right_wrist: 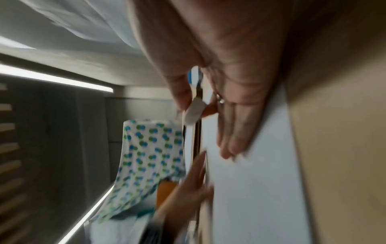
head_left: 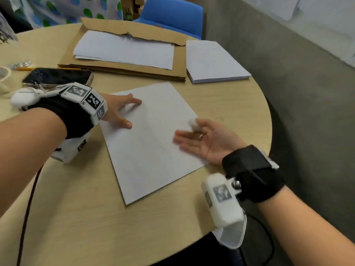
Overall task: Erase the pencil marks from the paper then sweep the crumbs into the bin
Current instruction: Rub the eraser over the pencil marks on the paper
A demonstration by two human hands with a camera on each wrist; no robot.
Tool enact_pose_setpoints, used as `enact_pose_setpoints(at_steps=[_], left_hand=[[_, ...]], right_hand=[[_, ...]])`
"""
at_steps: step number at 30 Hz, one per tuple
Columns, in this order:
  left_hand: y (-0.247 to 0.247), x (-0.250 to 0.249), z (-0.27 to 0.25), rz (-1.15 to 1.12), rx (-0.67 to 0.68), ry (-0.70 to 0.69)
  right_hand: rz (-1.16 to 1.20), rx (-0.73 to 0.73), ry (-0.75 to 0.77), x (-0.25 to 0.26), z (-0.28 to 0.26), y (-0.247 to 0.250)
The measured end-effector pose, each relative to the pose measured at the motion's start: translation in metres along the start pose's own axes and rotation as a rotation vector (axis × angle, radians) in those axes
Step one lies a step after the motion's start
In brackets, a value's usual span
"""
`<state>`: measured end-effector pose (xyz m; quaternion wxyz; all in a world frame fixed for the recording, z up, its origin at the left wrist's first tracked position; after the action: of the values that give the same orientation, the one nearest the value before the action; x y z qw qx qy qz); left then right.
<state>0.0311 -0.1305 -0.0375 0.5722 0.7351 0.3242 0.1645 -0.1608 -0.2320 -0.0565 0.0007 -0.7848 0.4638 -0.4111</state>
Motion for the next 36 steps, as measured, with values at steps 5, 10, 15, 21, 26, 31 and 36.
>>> enact_pose_setpoints(at_steps=[5,10,15,21,26,31,36], left_hand=[[0.0,0.0,-0.003,0.02,0.017,0.005],[0.013,-0.009,0.0,0.065,0.006,0.001],[-0.001,-0.051,0.001,0.005,0.026,-0.09],[-0.013,-0.059,-0.005,0.006,0.079,-0.076],[-0.015,-0.061,-0.009,0.047,0.114,-0.14],[-0.01,-0.066,-0.007,0.0,0.085,-0.137],[0.004,-0.086,-0.002,-0.081,-0.062,-0.16]], right_hand=[[0.067,-0.299,0.26,0.057,0.011,0.039],[0.032,-0.153,0.135,0.032,0.004,0.015],[-0.099,0.118,-0.042,-0.003,0.001,-0.036],[-0.128,-0.043,0.066,0.03,0.04,-0.033],[0.041,-0.371,0.326,0.102,0.038,0.021],[-0.413,-0.171,0.421,0.108,0.015,-0.007],[-1.216,-0.02,0.534,0.086,0.017,-0.052]])
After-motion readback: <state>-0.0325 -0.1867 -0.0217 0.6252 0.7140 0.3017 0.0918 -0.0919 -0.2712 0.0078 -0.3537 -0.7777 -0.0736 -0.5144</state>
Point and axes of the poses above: each hand's wrist, its own z-axis towards the middle knuckle, its own y-axis out of the back of the hand, x = y × z, the point moved 10 cm from there along z, towards the middle knuckle, and after that the axes turned 12 degrees about -x, right-handed, at the moved point
